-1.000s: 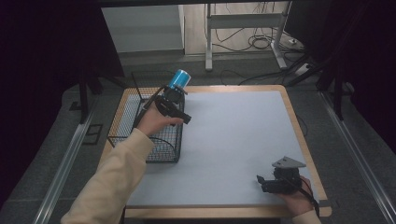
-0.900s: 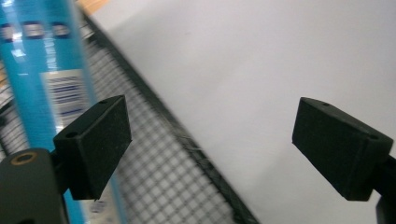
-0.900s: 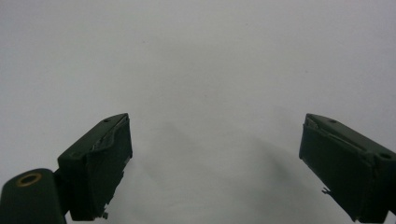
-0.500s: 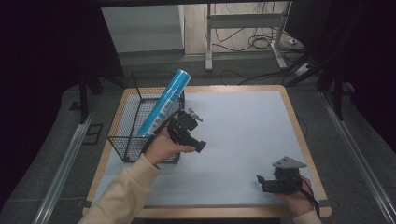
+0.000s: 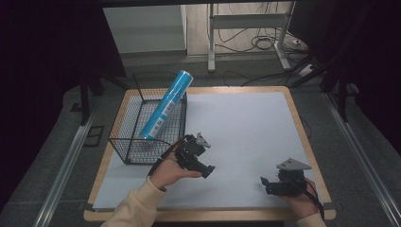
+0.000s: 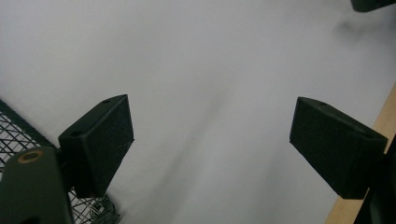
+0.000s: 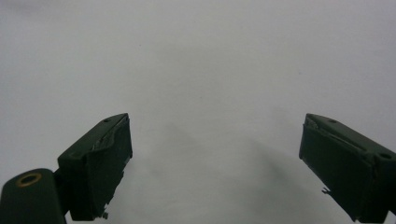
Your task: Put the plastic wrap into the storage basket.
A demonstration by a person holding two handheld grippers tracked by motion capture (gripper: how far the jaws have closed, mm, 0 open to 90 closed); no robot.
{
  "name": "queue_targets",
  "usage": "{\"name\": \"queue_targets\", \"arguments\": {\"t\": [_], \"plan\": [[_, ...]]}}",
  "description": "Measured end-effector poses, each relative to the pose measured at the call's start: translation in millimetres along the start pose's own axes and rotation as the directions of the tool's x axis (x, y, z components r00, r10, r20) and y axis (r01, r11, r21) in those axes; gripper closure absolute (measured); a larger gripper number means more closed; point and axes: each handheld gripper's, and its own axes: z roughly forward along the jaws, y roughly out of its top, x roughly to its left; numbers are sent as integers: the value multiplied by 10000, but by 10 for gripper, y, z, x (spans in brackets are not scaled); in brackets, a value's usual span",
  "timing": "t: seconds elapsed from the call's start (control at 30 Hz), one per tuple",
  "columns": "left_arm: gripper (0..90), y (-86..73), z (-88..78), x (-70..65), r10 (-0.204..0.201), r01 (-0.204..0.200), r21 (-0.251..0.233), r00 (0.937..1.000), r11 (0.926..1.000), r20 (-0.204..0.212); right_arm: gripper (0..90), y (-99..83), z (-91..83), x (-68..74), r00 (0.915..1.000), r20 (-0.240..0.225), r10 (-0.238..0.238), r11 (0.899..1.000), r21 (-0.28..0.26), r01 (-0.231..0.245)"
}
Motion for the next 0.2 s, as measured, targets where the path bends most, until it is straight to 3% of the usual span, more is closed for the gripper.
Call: {"name": "queue_targets", "arguments": {"t": [0.2], "plan": [[133,-6,3,15,-93,93,-52,9999,9999,81,98,2,9,0,10000,21,-43,10000,-30,43]]}}
